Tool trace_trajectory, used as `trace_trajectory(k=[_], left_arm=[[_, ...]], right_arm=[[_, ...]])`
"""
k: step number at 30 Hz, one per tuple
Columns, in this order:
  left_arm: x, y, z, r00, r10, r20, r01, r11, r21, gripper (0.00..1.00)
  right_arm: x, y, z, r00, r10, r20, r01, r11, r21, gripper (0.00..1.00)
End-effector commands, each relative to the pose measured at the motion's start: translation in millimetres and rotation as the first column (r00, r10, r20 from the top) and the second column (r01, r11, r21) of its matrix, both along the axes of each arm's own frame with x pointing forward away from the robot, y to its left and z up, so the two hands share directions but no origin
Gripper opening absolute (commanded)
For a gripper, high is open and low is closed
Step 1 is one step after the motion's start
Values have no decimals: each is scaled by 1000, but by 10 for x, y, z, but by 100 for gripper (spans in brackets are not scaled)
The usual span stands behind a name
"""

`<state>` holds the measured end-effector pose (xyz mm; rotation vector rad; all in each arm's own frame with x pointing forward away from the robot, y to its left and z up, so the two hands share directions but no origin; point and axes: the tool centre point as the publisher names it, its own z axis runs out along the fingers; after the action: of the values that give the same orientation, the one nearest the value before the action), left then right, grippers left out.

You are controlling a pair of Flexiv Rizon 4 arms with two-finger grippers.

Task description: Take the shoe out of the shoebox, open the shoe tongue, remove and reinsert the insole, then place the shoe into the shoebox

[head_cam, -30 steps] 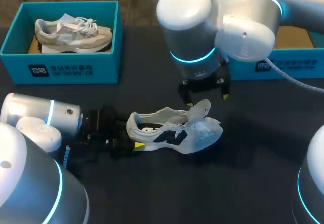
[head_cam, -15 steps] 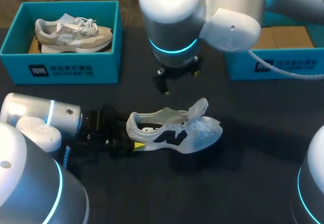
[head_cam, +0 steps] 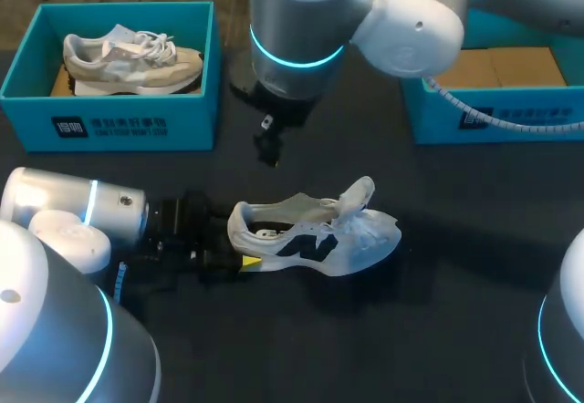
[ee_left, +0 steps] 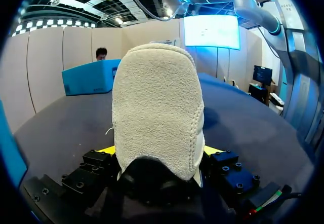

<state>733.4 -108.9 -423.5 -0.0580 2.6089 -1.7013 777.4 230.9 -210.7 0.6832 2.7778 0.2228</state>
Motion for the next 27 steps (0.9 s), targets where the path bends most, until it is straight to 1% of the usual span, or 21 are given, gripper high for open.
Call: trace_trajectory(k=[1, 2, 3, 4, 5, 6, 10, 25, 26, 27], left_arm=[[19, 5, -11, 1000, -1, -2, 1, 1000, 2, 0], [19, 5, -11, 1000, -1, -2, 1, 1000, 2, 0], [19, 5, -11, 1000, -1, -2, 1, 1000, 2, 0], [19, 5, -11, 1000, -1, -2, 1, 1000, 2, 0], [19, 5, -11, 1000, -1, -2, 1, 1000, 2, 0], [19, 5, -11, 1000, -1, -2, 1, 1000, 2, 0], [19, 5, -11, 1000, -1, -2, 1, 1000, 2, 0], [19, 5, -11, 1000, -1, -2, 1, 1000, 2, 0], [19, 5, -11, 1000, -1, -2, 1, 1000, 2, 1], [19, 5, -11, 1000, -1, -2, 1, 1000, 2, 0]], right_arm=[[0, 41, -31, 991, 102, -81, -101, 995, 18, 100], [-58, 44, -48, 990, 109, -85, -107, 994, 29, 100], [-99, 34, -64, 991, 104, -84, -102, 994, 32, 86], [-130, 36, -73, 991, 104, -80, -101, 994, 40, 49], [-188, 45, -85, 993, 107, -53, -103, 992, 71, 24], [-223, 51, -89, 992, 116, -43, -112, 990, 80, 0], [-322, 100, -124, 988, 156, -19, -153, 981, 123, 0], [-322, 100, -124, 988, 156, -19, -153, 981, 123, 0], [-322, 100, -124, 988, 156, -19, -153, 981, 123, 0], [-322, 100, -124, 988, 156, -19, -153, 981, 123, 0]])
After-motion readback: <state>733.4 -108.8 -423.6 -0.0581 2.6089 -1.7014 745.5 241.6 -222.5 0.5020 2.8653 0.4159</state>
